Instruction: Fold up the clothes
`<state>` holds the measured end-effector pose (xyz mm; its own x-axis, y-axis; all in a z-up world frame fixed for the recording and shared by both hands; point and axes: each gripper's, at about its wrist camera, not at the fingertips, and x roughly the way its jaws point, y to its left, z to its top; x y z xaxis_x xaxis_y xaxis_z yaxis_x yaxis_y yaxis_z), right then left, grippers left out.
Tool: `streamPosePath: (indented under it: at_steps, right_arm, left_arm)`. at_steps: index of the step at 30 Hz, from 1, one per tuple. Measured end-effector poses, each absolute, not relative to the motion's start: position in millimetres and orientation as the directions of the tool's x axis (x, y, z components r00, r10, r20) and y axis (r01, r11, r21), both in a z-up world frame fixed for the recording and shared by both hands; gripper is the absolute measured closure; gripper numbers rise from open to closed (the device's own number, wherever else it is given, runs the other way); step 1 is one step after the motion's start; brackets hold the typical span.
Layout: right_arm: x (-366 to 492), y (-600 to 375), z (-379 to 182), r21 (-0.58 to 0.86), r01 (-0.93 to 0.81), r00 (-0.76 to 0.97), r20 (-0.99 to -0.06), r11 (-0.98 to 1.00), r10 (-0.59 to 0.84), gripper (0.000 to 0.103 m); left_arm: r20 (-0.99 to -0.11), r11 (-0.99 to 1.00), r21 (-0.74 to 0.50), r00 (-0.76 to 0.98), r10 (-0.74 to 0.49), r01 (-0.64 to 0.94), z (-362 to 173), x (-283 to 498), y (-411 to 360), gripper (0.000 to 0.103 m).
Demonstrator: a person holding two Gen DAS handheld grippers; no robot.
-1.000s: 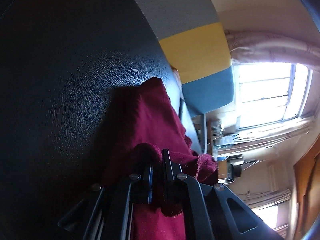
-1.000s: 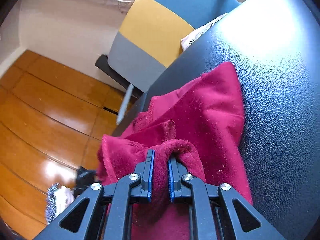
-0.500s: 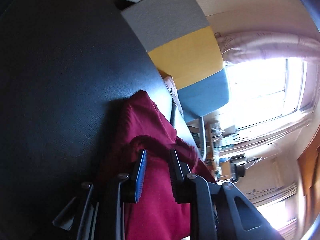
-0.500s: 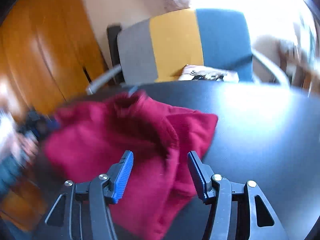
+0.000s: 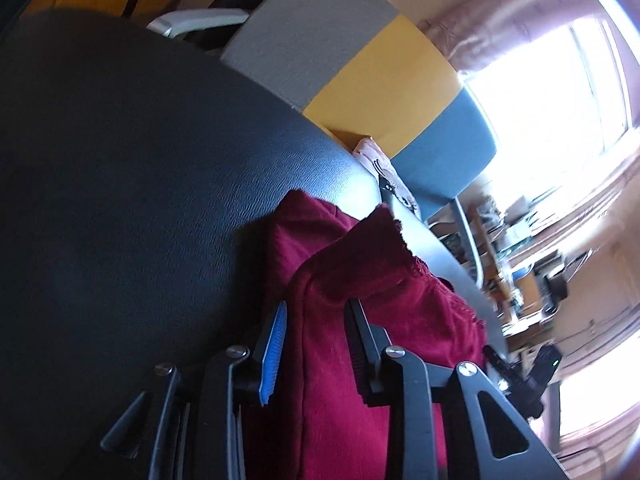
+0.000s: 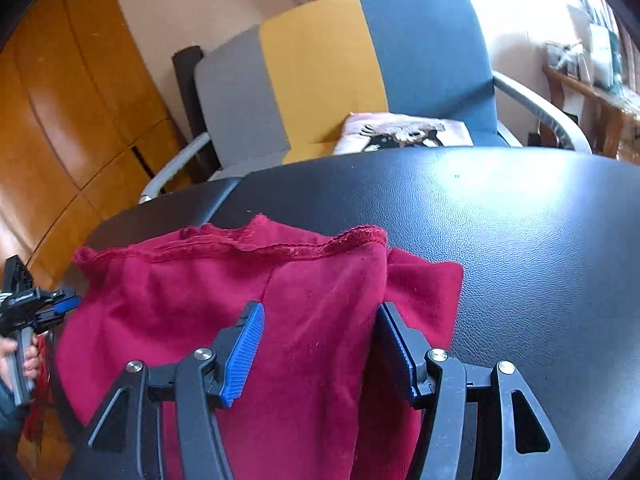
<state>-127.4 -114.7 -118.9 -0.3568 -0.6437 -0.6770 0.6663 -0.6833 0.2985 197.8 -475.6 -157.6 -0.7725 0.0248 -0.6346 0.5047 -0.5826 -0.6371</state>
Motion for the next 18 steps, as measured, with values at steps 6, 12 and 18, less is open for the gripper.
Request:
streamPosePath:
  at_steps: [6,12,18]
  right_arm:
    - [-135,-122,-135,0.339,0.630,-0.323,-0.704,-0.699,-0.632,0.043]
    - [-144,-114,-143,0.416,0.604,-0.291,-0.679,-0.680,-0.674,0.040]
    - [-144,-119,-141,0.421,0.619,-0.273,-0.676,-0.663,-0.685,0.031]
  left_arm:
    - [-0.667,-0.655,-0.556,-0.745,-0.017,0.513,-145,183,-475,0.073]
    - [-0.684,-0.731,-0.480,-0.729,-0.035,0.486,-135,162,-477,0.073]
    - [-0.720,-0.814,-0.421,-0.694,0.032,0.400,-135,125,-467,0.073]
